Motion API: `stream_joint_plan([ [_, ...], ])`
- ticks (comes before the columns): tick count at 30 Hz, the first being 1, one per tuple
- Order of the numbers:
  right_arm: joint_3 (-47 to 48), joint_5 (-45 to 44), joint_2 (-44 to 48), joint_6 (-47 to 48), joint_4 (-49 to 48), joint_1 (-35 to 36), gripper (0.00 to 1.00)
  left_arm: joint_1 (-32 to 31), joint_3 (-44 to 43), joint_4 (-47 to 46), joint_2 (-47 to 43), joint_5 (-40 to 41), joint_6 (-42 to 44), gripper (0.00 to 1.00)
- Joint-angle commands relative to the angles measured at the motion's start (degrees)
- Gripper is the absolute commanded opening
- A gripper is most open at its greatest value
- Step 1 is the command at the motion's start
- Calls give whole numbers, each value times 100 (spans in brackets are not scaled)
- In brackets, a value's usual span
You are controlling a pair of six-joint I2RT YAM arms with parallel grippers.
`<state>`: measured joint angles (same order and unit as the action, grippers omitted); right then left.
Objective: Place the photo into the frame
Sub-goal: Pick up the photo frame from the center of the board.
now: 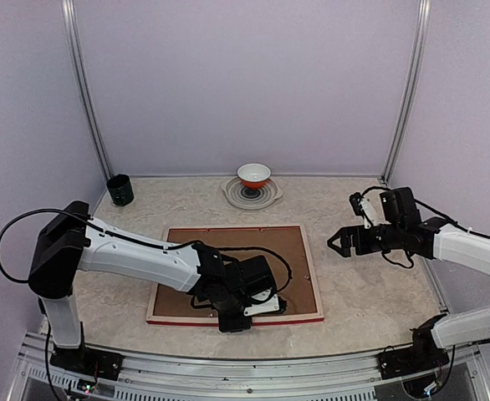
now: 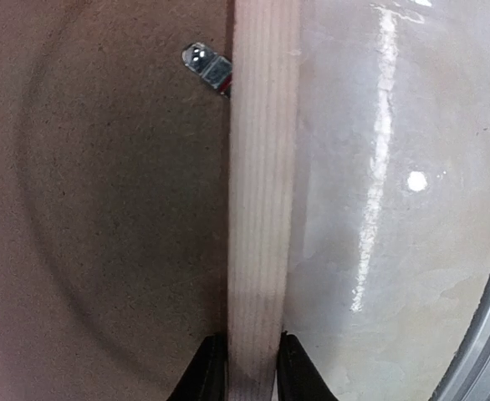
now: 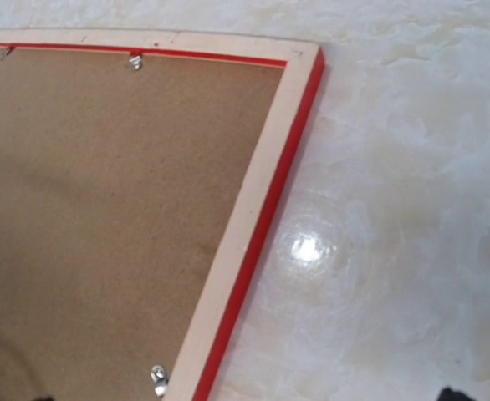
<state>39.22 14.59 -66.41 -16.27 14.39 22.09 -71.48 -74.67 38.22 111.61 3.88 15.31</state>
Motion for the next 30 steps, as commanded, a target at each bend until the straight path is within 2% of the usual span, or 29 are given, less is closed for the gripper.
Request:
stream_joint_plan([
  [1,7,63,106,-94,82,-129,99,-88,-9,113,251,-278,23,19],
  [5,14,112,120,-149,60,-190,99,-111,6,191,263,-353,55,12],
  [7,22,177,120,-181,47,-219,99,-118,14,219,264,-488,73,0],
  [12,37,485,141,-107,-70,-301,99,-120,-134,356,244,-542,-4,0],
  [16,28,677,265,385,-235,-310,99,-112,-301,447,160,-449,-77,0],
  [21,-371,1300,735,711,-945,-286,99,-105,-440,485,-33,-410,-209,0],
  [24,-642,1621,1106,772,-1329,-148,99,-79,-549,583,-91,-164,-247,0],
  [30,-986,1459,1716,974,-1657,328,99,22,-730,795,-331,-53,-252,0],
])
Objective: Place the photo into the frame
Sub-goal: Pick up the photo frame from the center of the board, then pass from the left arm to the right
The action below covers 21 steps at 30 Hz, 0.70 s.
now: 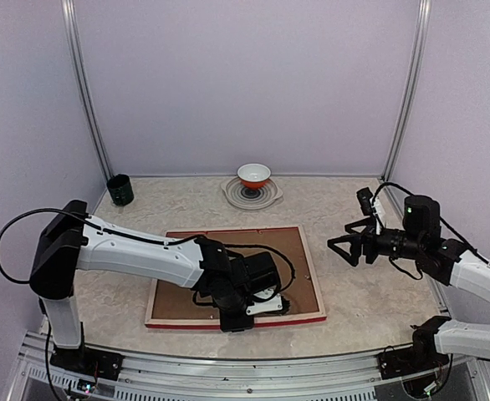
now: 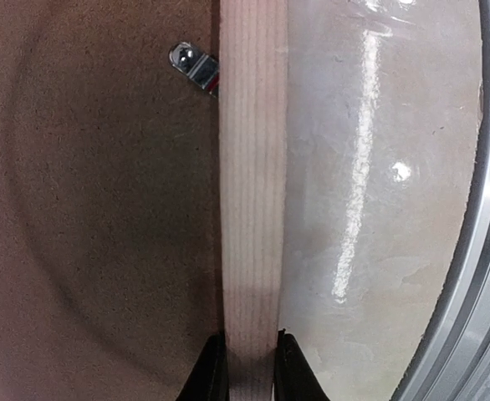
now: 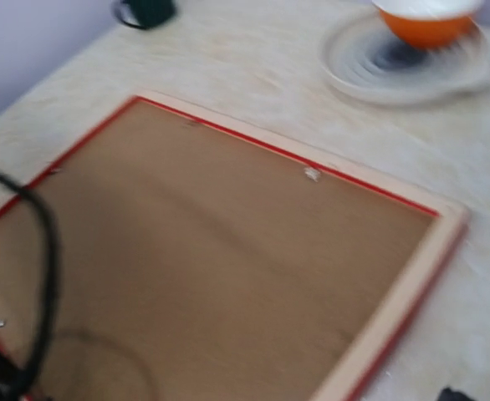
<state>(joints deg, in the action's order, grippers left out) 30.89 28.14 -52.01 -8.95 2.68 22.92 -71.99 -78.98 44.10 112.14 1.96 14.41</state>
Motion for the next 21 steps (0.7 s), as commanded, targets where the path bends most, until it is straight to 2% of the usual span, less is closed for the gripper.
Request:
stream_joint_plan([
  [1,-176,61,305,294,-495,331,99,86,-339,243,-435,146,-172,0],
  [7,28,-207,442,921,-314,1007,99,144,-712,550,-613,209,-202,0],
  [16,1325,-1765,282,2054,1641,2060,99,301,-1365,1117,-595,405,-211,0],
  [21,1580,-2311,209,2923,2241,2550,99,351,-1643,1318,-567,398,-194,0],
])
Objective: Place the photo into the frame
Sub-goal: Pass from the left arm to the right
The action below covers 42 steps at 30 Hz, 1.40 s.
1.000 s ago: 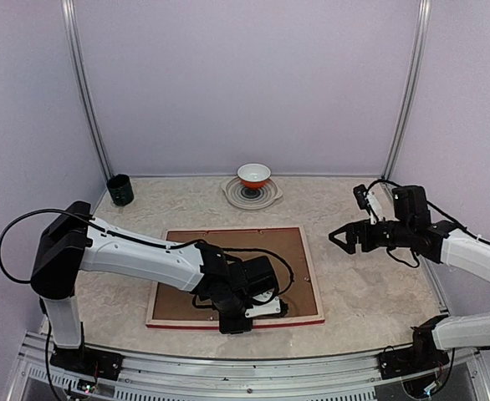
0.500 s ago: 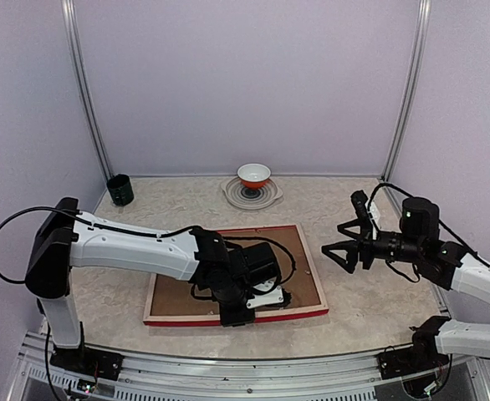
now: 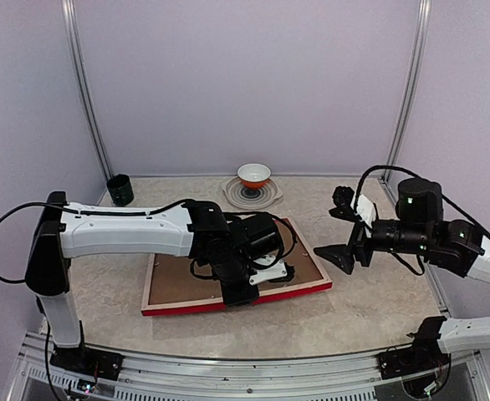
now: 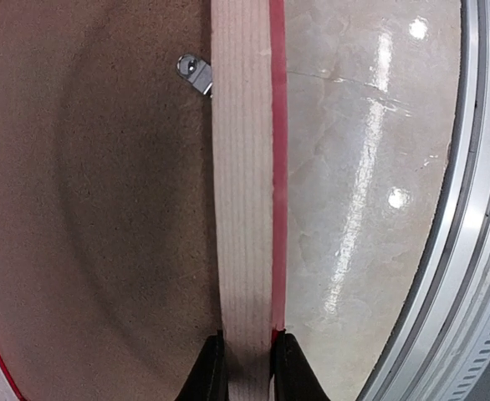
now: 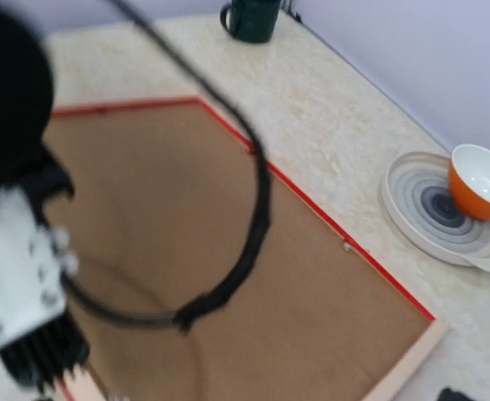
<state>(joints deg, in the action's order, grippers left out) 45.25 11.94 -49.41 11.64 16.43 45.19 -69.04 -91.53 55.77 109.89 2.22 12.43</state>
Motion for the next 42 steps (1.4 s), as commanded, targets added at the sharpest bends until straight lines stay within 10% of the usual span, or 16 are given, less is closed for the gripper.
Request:
stream_joint_plan([
  [1,188,-698,-51,1002,990,418,99,57,-423,180,-330,361,5,0],
  [15,282,-2002,-379,2107,1791,1649,98,148,-724,341,-154,466,-3,0],
  [42,-1844,-4213,69,4156,-1157,2315,99,-71,-811,271,-388,648,-45,0],
])
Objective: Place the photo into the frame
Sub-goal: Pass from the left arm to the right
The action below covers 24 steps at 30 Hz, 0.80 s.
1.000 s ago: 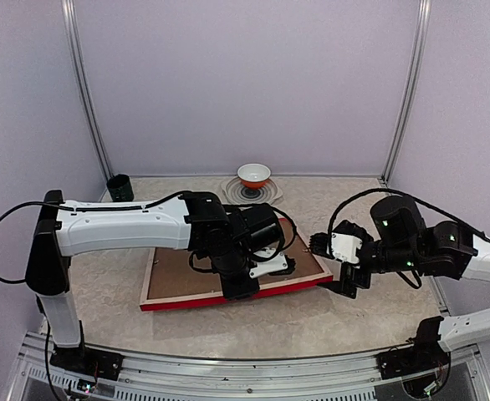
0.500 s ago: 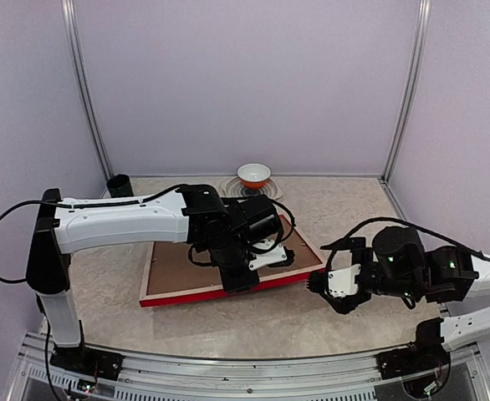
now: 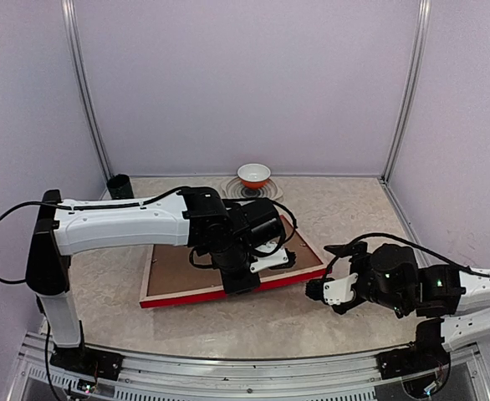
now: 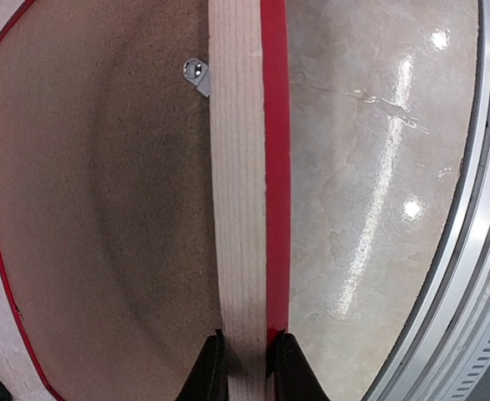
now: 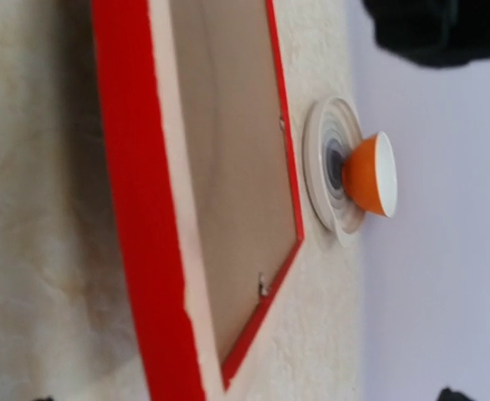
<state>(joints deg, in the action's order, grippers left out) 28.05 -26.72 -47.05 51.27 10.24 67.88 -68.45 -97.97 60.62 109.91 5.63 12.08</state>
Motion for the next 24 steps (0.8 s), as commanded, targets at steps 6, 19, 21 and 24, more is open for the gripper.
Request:
stream_joint_plan([
  [6,-65,-408,-685,157,-624,44,92,-216,-79,-252,-607,348,-82,0],
  [19,85,-903,-1230,124,-1005,27,54,-352,39,-287,-743,373,-120,0],
  [21,91,-899,-1196,125,-1013,11,39,-354,62,-301,-749,395,-118,0],
  [24,169,-918,-1208,63,-1012,-10,18,-362,68,-297,-758,457,-142,0],
])
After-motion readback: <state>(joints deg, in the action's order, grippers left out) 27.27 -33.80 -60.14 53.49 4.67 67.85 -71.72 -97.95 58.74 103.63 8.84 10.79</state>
